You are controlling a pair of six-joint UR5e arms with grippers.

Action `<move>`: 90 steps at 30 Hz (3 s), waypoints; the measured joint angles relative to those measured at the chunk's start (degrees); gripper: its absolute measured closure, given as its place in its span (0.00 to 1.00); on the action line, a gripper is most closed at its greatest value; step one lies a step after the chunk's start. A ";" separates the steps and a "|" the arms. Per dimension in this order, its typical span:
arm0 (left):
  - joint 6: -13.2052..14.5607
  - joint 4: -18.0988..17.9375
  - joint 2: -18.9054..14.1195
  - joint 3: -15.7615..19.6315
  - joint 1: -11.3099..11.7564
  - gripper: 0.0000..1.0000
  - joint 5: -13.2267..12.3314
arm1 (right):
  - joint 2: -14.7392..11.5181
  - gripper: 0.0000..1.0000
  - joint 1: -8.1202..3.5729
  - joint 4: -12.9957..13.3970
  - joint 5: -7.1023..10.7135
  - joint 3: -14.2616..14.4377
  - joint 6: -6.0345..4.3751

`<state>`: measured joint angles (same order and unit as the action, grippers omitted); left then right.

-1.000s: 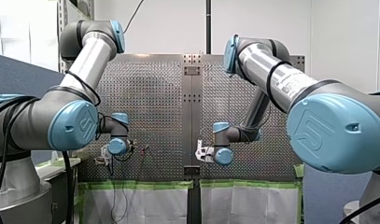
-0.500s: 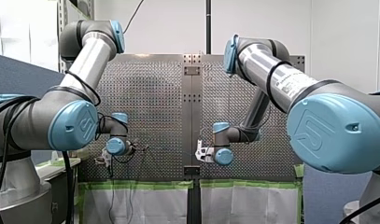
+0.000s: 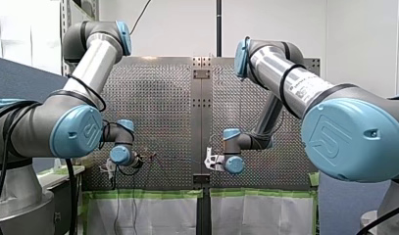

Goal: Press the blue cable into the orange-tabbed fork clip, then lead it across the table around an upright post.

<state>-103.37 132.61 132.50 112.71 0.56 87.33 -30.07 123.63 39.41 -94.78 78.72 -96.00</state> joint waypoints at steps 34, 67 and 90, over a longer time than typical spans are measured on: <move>2.56 -4.53 -11.70 13.27 -1.67 0.00 -6.42 | 0.19 1.00 0.15 -0.36 0.20 0.02 -0.09; -1.14 -9.55 -7.62 13.65 -4.81 0.00 -2.66 | 0.39 1.00 0.03 -0.29 0.37 0.01 -0.18; 0.27 -10.26 -6.70 13.65 -4.99 0.00 -0.60 | 0.49 1.00 0.02 -0.38 0.54 0.01 -0.27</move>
<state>-103.10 122.35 125.80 126.37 -4.43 86.73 -29.58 123.66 39.03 -94.24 78.73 -96.26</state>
